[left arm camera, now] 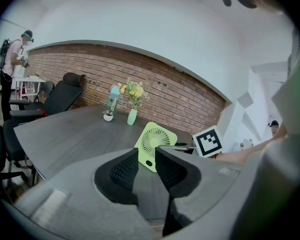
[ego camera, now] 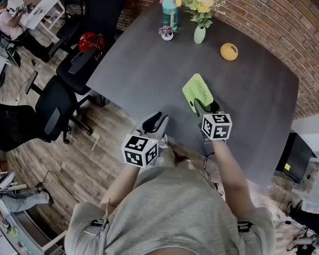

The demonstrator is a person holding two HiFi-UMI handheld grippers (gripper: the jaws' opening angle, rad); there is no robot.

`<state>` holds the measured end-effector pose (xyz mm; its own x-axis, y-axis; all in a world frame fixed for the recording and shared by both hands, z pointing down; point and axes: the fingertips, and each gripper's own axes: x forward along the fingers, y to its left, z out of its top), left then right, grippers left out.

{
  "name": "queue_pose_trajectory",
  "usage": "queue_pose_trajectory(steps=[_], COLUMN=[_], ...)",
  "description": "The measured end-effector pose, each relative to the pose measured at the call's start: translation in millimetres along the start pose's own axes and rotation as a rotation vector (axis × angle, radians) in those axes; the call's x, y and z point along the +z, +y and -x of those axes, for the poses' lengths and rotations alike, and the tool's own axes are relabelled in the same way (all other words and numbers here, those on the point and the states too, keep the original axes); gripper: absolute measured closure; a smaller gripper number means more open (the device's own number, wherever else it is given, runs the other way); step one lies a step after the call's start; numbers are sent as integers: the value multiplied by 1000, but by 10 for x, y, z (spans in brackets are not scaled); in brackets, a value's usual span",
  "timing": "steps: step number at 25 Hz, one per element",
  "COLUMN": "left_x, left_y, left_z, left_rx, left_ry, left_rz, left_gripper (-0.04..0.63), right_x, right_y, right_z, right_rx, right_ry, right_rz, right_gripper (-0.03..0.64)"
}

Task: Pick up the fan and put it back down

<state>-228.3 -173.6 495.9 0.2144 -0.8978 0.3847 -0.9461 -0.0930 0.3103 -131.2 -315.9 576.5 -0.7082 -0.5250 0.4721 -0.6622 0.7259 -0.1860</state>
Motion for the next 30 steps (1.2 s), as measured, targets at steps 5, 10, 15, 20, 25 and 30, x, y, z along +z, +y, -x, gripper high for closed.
queue_pose_trajectory(steps=[5, 10, 15, 20, 25, 30], left_x=[-50, -133, -226, -320, -389, -455], left_y=[-211, -406, -632, -865, -1080, -1271], left_z=[51, 118, 207, 260, 318, 390], left_rx=[-1, 28, 39, 51, 65, 78], left_ry=[-13, -21, -38, -49, -67, -86], left_rz=[-8, -22, -24, -29, -43, -49], left_gripper=[494, 524, 541, 549, 557, 563], right_x=[-93, -78, 2, 25, -21, -75], right_y=[32, 77, 114, 139, 167, 218], right_z=[309, 680, 1081, 1445, 1774, 2043], right_rx=[-21, -32, -29, -12, 8, 40], right_ry=[-9, -53, -123, -180, -214, -237], right_rz=[56, 87, 87, 71, 81, 105], right_gripper=[385, 402, 482, 565, 598, 614])
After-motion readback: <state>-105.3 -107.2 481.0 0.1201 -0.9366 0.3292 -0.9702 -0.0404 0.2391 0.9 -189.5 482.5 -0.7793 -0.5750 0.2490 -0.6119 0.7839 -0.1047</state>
